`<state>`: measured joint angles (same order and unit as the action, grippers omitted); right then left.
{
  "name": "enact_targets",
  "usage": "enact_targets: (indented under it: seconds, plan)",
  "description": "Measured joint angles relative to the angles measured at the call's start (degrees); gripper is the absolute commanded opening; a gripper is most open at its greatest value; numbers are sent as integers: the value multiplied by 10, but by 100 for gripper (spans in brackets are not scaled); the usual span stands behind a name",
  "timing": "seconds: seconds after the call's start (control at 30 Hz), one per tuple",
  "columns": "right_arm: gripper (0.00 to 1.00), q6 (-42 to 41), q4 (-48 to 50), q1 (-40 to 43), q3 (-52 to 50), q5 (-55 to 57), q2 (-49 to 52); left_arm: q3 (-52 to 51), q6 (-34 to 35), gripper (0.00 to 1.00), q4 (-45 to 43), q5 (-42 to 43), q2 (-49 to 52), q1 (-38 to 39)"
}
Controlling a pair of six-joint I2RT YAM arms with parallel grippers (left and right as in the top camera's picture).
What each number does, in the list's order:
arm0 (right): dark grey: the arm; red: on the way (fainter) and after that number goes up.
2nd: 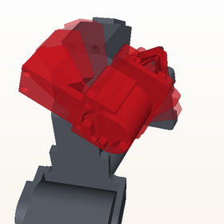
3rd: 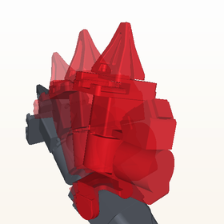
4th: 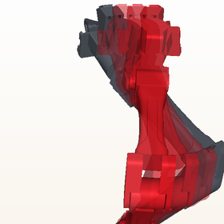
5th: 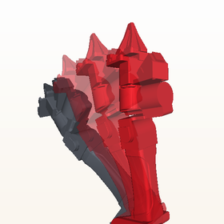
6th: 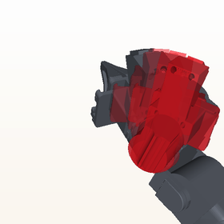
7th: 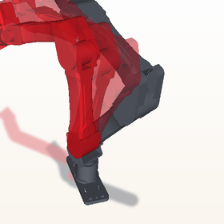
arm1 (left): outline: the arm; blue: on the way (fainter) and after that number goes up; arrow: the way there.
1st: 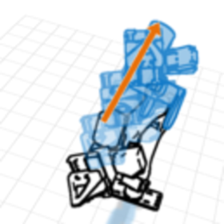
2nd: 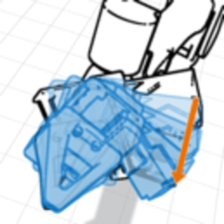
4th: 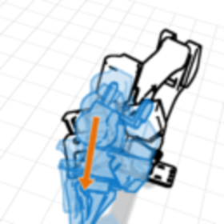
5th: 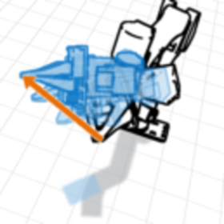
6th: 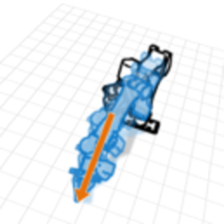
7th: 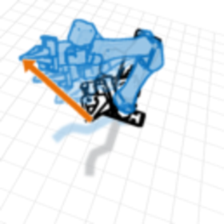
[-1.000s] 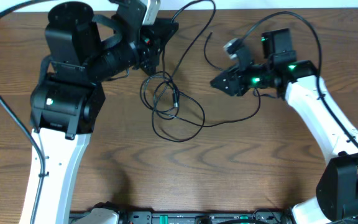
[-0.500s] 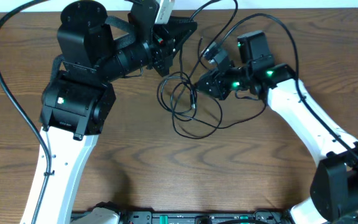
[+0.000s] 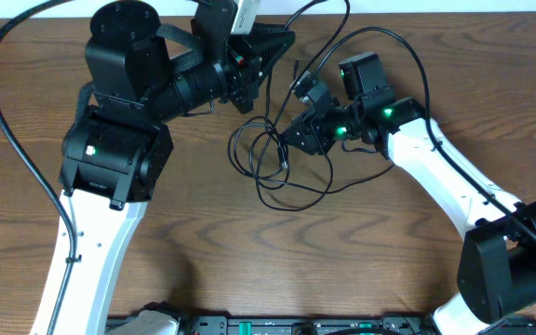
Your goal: Untangle cables
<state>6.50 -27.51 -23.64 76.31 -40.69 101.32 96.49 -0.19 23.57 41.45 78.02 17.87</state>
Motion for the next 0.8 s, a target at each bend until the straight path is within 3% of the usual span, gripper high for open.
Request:
enact_targets:
  seconds: [0.8]
  plan:
    - [40, -21, -4, 10, 0, -145, 0, 0, 0, 7, -15, -13, 44, 0]
